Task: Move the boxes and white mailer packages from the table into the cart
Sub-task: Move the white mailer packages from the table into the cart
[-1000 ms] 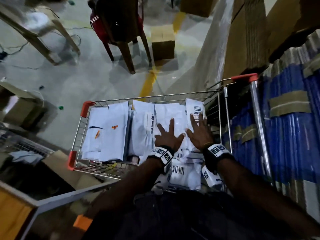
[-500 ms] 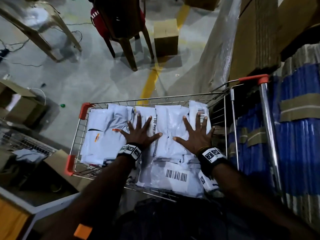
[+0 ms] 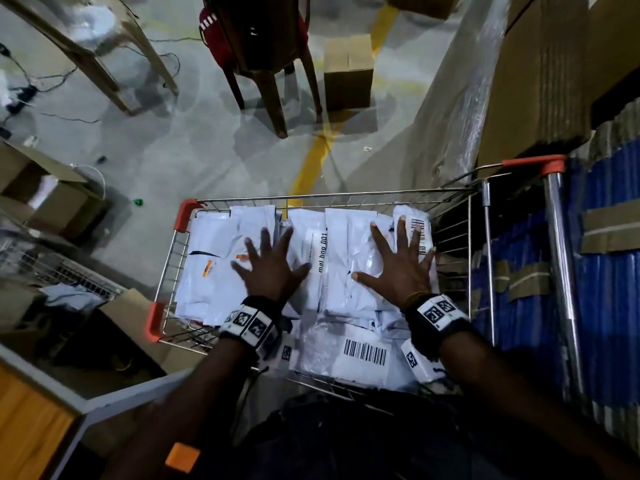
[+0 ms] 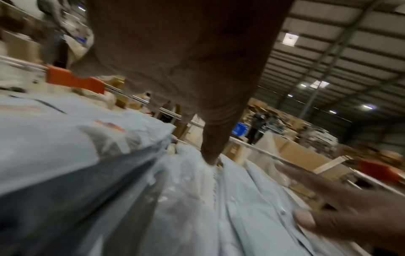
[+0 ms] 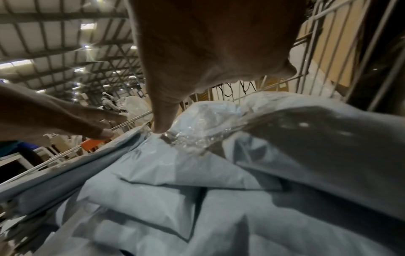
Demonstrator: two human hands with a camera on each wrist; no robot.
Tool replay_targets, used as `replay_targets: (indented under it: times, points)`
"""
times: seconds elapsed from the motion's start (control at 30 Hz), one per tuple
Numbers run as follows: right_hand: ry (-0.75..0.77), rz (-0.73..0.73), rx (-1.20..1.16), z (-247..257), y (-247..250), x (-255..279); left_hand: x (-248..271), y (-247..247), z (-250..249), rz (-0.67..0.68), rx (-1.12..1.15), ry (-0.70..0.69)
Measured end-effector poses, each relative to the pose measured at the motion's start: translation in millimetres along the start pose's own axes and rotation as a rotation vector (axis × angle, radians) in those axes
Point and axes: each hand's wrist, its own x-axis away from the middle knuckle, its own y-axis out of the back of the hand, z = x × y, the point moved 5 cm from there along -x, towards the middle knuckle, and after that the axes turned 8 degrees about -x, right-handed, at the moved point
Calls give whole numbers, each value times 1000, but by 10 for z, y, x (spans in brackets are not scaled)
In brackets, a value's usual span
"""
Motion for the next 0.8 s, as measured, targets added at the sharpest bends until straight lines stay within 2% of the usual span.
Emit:
replay_targets:
  times: [0.1, 0.17, 0.27, 0.37, 0.6, 0.8]
  points:
    - [46, 78, 59, 117, -81, -44, 74, -95, 492, 139, 128, 147]
    - [33, 152, 78, 121, -163, -98, 102, -216, 656, 191, 139, 156]
    - [29, 174, 93, 95, -249, -160, 146, -328, 647, 144, 90, 99]
    - [39, 157, 111, 126, -262, -151, 176, -343, 624, 93, 76, 120]
    - [73, 39, 33, 416, -170, 125, 265, -351, 628, 114, 196, 115]
    - [172, 93, -32, 862, -311, 559, 615, -304, 694, 41, 347, 64]
